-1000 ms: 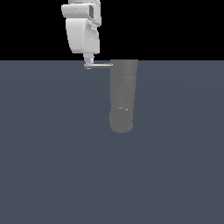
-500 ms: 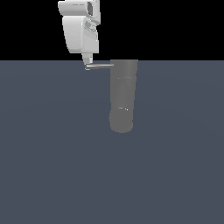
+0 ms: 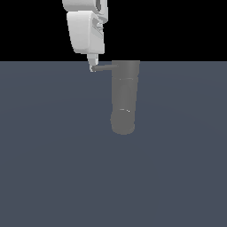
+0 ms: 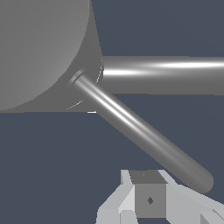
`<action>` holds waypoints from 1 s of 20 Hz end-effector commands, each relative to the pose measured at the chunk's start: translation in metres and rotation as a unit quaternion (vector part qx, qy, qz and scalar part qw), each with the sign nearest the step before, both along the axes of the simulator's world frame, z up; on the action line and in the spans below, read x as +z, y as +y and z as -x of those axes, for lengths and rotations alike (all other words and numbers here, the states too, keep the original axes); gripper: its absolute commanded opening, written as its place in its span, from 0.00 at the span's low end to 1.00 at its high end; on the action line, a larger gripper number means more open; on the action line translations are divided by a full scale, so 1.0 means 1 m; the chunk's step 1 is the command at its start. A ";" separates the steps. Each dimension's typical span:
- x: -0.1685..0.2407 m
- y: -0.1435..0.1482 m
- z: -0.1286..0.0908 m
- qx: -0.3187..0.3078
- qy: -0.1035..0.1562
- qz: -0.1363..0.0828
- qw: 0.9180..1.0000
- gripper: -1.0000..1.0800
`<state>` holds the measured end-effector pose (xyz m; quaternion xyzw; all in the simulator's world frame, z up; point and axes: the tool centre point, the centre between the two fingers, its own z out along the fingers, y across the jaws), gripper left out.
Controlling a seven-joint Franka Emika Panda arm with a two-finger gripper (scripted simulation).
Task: Turn on the faucet by rotating a designated handle.
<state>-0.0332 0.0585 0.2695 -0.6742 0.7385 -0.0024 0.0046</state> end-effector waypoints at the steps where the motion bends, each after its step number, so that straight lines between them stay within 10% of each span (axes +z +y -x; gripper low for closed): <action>1: 0.000 -0.016 0.010 -0.009 0.003 0.001 1.000 0.00; 20: 0.000 -0.067 0.044 -0.003 0.003 0.002 1.000 0.00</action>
